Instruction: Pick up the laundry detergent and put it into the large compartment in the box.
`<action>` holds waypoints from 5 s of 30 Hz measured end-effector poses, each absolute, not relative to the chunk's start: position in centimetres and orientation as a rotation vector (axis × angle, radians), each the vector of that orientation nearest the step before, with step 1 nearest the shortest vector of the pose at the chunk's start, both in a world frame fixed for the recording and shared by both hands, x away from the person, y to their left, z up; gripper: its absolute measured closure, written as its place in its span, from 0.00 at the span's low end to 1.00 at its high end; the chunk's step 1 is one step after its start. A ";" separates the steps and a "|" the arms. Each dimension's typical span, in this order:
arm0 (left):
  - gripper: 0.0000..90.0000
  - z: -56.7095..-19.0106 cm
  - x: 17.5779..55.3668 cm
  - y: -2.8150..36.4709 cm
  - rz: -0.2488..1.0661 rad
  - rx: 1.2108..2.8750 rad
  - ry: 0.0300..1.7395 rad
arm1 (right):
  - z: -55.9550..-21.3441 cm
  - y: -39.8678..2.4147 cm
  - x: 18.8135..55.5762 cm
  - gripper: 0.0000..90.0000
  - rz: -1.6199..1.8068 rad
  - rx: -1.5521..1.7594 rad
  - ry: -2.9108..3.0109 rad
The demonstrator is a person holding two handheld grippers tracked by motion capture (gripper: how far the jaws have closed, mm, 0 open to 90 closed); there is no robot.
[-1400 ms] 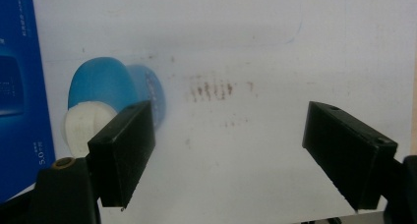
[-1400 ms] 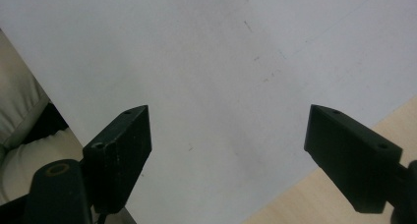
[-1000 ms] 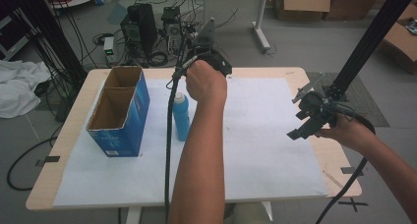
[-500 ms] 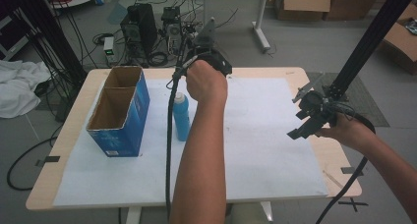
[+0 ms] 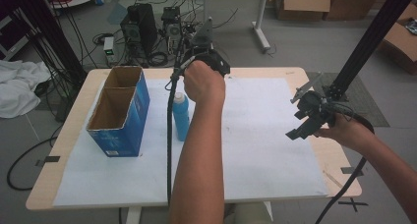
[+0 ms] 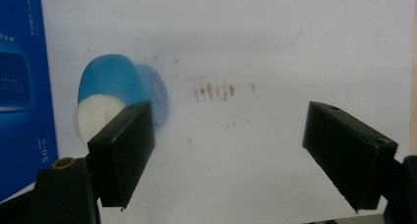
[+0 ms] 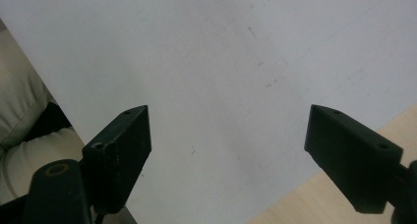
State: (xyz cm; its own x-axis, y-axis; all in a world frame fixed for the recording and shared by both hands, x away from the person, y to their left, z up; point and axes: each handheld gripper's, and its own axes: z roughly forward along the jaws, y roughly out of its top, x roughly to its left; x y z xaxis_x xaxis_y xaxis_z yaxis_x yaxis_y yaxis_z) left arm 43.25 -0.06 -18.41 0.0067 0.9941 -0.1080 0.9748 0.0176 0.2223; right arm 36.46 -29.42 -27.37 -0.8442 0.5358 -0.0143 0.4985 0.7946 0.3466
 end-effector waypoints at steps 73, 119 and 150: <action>0.22 -24.0 44.3 6.2 0.093 1.982 2.238 | -29.1 -29.4 37.4 0.20 0.511 0.833 2.897; 0.25 -28.9 45.0 6.5 0.052 2.009 2.270 | -29.6 -29.3 37.9 0.20 0.507 0.833 2.909; 0.33 -29.0 44.8 6.4 0.068 1.998 2.266 | -29.5 -29.4 37.8 0.20 0.512 0.832 2.906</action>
